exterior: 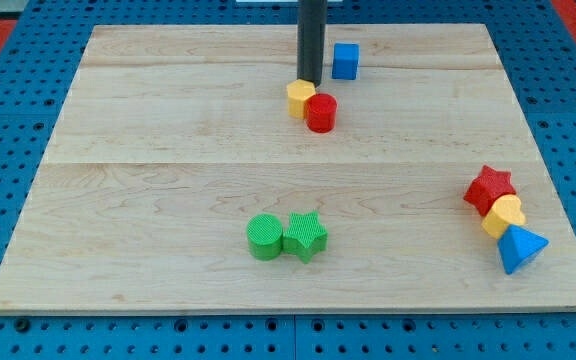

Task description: Push yellow hexagon along with the red circle towards the red star

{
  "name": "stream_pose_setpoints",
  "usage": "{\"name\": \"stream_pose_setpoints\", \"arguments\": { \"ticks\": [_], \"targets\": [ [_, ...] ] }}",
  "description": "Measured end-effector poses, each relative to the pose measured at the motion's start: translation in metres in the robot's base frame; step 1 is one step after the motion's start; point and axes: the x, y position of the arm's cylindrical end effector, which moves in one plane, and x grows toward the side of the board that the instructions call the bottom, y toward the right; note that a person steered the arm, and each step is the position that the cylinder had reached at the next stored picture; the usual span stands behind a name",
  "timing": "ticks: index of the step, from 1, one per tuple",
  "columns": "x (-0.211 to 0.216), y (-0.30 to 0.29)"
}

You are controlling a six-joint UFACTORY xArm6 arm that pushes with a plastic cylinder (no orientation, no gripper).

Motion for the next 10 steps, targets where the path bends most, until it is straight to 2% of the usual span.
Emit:
{"name": "stream_pose_setpoints", "arguments": {
  "ticks": [2,4,5,6,7,9,10],
  "targets": [
    [0.012,-0.053],
    [0.060,-0.057],
    [0.069,-0.057],
    [0.051,-0.057],
    [0.033,-0.038],
    [0.031,0.048],
    [0.031,0.067]
  ]
}}
